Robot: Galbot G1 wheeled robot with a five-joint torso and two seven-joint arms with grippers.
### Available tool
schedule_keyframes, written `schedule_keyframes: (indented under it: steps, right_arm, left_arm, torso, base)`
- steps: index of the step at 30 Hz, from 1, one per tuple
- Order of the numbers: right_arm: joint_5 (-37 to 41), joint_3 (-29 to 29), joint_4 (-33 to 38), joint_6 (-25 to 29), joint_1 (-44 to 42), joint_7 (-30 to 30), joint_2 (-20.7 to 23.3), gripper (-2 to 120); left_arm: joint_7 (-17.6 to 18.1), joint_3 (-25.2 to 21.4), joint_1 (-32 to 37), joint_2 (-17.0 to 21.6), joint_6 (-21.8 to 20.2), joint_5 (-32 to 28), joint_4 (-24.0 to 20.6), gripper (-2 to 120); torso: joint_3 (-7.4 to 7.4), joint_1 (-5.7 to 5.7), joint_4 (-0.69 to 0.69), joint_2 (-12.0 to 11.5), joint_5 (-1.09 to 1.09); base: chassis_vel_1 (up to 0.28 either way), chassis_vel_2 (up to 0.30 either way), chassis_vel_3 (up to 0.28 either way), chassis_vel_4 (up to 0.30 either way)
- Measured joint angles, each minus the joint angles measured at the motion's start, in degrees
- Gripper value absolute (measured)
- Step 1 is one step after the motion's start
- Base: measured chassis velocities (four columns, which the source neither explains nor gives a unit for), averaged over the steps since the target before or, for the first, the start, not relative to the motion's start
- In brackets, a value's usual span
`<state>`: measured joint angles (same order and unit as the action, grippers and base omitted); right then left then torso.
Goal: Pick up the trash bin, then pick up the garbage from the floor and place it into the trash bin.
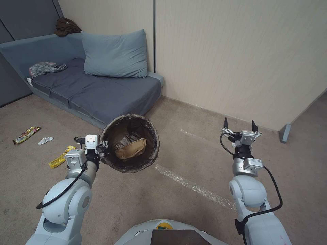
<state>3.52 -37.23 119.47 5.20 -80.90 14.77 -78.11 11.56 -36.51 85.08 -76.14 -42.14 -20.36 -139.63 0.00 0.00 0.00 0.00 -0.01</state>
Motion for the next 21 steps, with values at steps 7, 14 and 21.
schedule_keyframes:
  steps: [7, 14, 21]
  right_arm:
    - [-0.44, 1.95, -0.94, -1.63, 0.83, 0.01, -1.21, 100]
    - [-0.49, 2.11, -1.43, -1.70, 0.84, 0.12, -1.21, 100]
    - [-0.53, 2.13, -1.70, -1.81, 0.81, 0.18, -1.29, 100]
  left_arm:
    - [-0.16, -0.65, 0.28, 0.07, 0.00, -0.19, -0.59, 0]
    - [-0.14, -0.89, 0.71, 0.36, 0.00, -0.79, -1.13, 0]
    - [-0.11, -1.02, 0.92, 0.45, 0.00, -0.89, -1.23, 0]
  torso:
    - [0.00, 0.00, 0.00, 0.00, 0.01]
    - [0.00, 0.00, 0.01, 0.00, 0.01]
    - [0.00, 0.00, 0.01, 0.00, 0.01]
  base:
    - [0.035, 0.045, 0.039, 0.037]
    - [0.094, 0.089, 0.088, 0.089]
    - [0.107, 0.100, 0.103, 0.101]
